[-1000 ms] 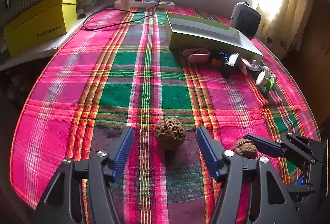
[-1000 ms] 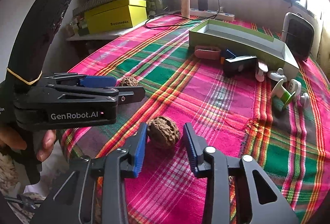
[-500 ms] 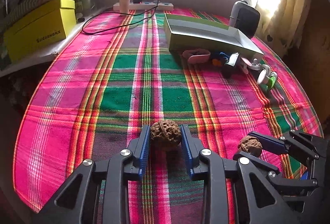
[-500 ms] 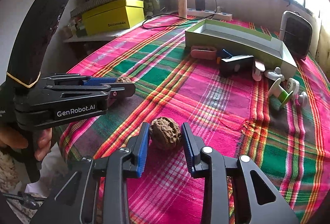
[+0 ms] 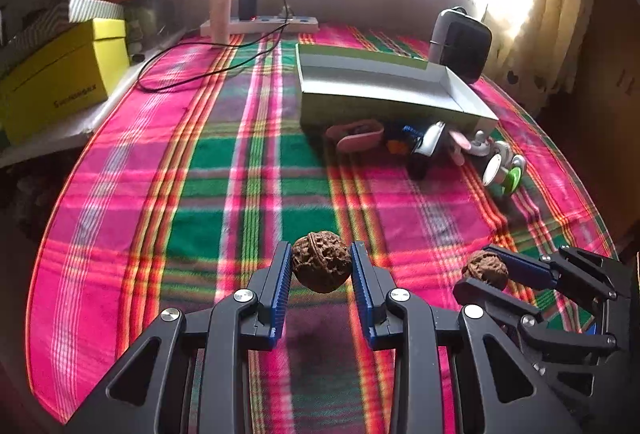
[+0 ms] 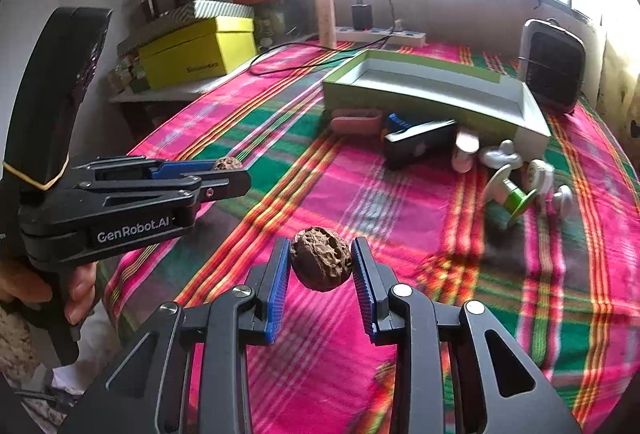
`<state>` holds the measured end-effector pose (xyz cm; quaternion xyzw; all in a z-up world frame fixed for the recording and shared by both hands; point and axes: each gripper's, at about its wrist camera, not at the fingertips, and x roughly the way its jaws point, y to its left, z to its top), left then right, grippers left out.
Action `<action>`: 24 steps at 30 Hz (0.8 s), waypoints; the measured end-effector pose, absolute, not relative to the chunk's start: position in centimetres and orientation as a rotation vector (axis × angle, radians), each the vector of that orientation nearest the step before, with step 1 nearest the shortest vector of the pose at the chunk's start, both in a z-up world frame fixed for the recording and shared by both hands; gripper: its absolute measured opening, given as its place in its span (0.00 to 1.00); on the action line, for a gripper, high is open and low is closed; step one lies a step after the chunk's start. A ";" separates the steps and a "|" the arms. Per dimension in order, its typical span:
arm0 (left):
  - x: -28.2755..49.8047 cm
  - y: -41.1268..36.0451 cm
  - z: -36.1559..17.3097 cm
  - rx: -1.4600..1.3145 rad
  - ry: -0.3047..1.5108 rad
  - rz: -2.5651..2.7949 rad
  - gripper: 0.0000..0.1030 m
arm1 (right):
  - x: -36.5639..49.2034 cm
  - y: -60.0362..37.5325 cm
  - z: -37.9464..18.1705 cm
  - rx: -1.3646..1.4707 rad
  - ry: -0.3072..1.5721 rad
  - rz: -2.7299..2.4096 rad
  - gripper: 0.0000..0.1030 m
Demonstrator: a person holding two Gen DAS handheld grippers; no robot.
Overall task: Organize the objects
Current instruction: 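Grasp a walnut with the left gripper while the right gripper grasps the other walnut, then carry both walnuts over the white tray and open both grippers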
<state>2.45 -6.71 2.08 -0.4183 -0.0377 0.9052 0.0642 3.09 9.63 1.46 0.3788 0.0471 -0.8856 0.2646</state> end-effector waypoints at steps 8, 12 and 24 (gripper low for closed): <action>-0.9 -5.1 3.6 -1.214 -0.099 2.716 0.27 | -0.4 11.5 3.7 1.001 0.094 -2.468 0.31; -2.9 -4.6 4.1 -1.204 -0.115 2.708 0.27 | -2.7 12.7 4.6 1.002 0.054 -2.499 0.31; -9.8 -3.5 4.9 -1.206 -0.111 2.706 0.27 | -10.6 14.4 5.8 1.035 0.027 -2.592 0.31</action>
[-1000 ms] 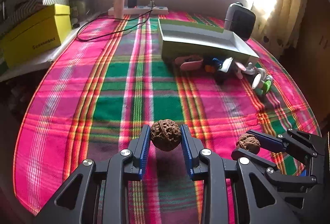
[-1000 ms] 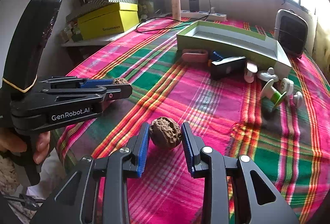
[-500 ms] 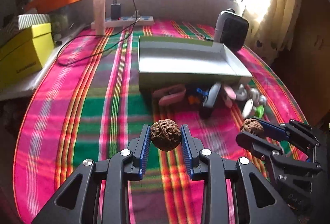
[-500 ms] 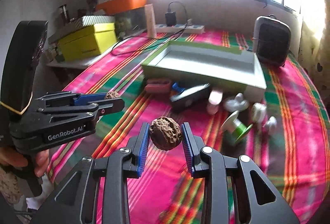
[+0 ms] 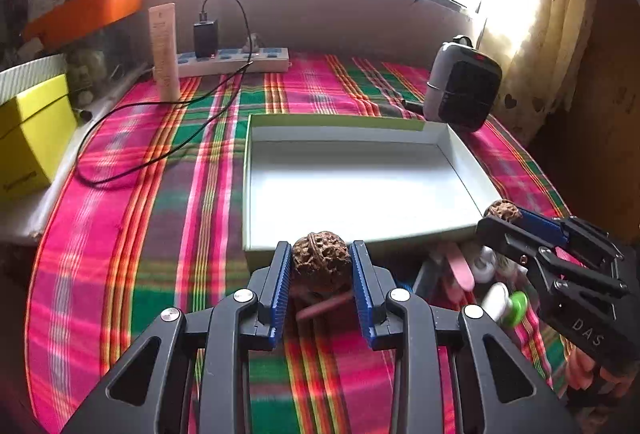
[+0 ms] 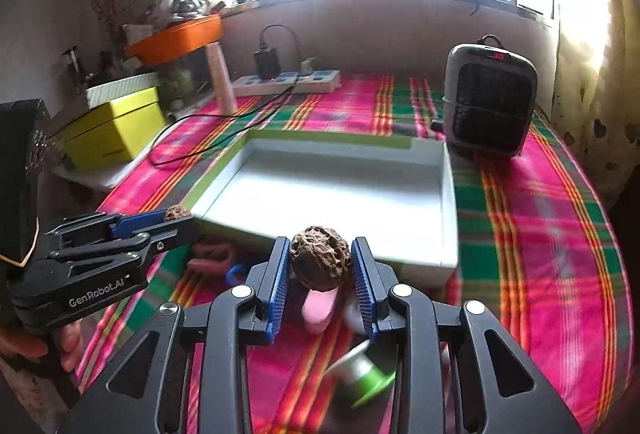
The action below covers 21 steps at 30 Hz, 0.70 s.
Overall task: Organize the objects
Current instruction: 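Carry both walnuts over the white tray and open both grippers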
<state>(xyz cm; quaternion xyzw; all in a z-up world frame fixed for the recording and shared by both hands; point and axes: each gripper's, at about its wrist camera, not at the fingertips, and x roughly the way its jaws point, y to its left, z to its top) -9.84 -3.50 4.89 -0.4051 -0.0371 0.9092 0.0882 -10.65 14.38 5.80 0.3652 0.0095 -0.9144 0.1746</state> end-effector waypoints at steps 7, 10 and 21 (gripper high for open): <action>-14.1 -2.9 4.2 -1.255 -0.092 2.704 0.27 | -14.8 14.4 4.9 1.100 0.024 -2.589 0.31; -15.5 -2.5 3.7 -1.282 -0.089 2.687 0.27 | -16.3 14.3 4.4 1.125 0.030 -2.583 0.31; -20.0 -2.1 2.9 -1.339 -0.084 2.672 0.27 | -21.0 14.3 2.9 1.246 0.047 -2.542 0.31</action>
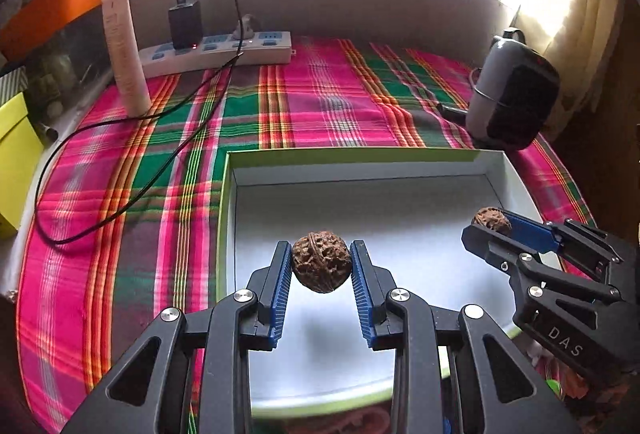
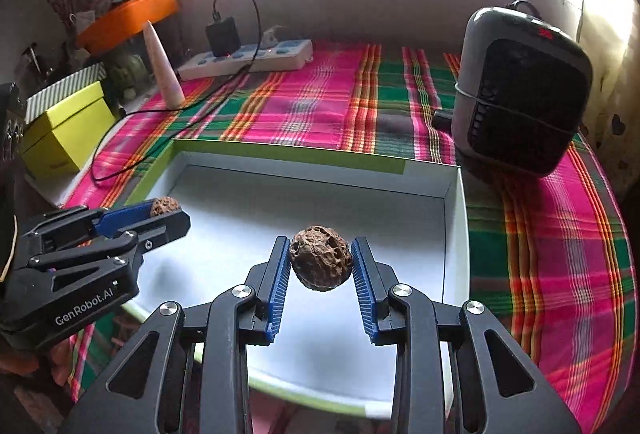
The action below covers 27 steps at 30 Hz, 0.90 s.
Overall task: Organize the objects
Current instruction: 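Carry both walnuts over the white tray and open both grippers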
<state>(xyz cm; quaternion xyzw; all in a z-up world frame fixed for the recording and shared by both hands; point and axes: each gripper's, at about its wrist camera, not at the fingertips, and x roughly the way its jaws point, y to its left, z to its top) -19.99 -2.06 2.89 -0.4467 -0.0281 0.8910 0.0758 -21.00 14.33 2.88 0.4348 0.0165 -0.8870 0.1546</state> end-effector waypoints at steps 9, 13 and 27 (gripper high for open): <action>-21.6 -2.1 2.0 -1.371 -0.070 2.665 0.27 | -22.7 14.3 2.3 1.285 0.087 -2.540 0.31; -21.7 -1.9 1.7 -1.373 -0.050 2.658 0.27 | -23.1 14.3 2.0 1.310 0.078 -2.532 0.31; -21.8 -1.8 1.8 -1.378 -0.030 2.653 0.37 | -23.3 14.3 1.4 1.340 0.078 -2.542 0.31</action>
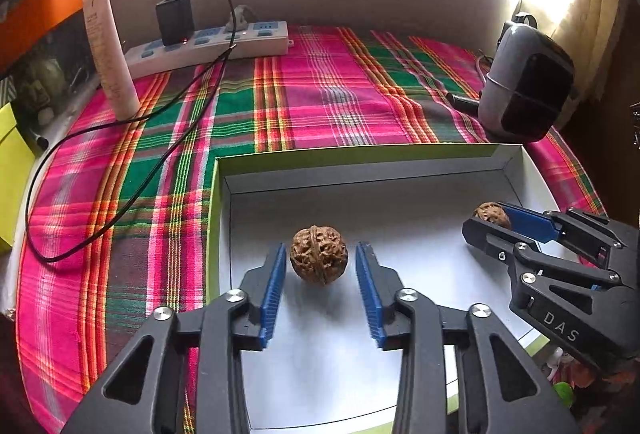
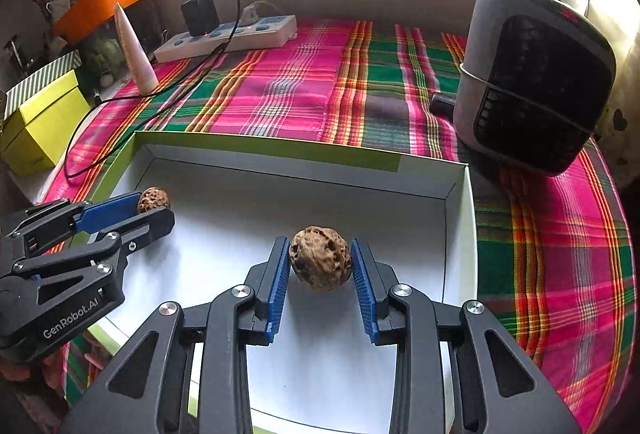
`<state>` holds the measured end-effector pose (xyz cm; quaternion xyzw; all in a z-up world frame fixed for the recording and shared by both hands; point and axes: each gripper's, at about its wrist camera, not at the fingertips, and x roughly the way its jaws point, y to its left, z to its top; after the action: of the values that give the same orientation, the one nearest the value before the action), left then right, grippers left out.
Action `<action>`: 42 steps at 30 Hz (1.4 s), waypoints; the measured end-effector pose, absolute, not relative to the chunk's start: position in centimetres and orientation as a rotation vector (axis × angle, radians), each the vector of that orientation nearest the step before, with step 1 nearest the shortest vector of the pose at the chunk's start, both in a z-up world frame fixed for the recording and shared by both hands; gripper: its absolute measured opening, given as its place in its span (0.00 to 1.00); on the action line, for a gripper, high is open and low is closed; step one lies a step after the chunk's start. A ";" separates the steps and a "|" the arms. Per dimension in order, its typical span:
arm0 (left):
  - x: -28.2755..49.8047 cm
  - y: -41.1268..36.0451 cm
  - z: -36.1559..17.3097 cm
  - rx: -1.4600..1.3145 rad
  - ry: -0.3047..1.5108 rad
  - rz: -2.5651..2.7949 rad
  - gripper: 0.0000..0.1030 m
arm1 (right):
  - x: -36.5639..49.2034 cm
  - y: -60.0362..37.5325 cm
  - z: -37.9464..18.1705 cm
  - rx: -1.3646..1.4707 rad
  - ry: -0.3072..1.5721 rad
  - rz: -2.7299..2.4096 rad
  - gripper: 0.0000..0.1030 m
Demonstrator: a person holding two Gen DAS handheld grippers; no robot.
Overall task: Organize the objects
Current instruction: 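Carry both walnuts over the white tray and open both grippers, then withdraw both grippers from the tray toward the small items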
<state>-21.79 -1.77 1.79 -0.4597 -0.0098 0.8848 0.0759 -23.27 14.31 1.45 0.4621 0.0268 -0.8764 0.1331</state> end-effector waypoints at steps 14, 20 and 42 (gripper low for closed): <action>-19.9 -2.5 2.9 -1.366 -0.053 2.669 0.47 | -21.7 15.4 3.0 1.300 0.018 -2.583 0.49; -17.6 -3.4 4.1 -1.314 -0.074 2.684 0.49 | -19.9 15.9 4.1 1.259 -0.019 -2.598 0.49; -10.1 -6.1 4.5 -1.268 -0.130 2.671 0.51 | -11.7 17.1 6.4 1.114 -0.058 -2.618 0.49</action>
<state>-10.09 -6.05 4.49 -0.4267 -0.0436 0.8988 0.0907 -11.68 17.12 6.37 0.3872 -0.0202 -0.9099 0.1472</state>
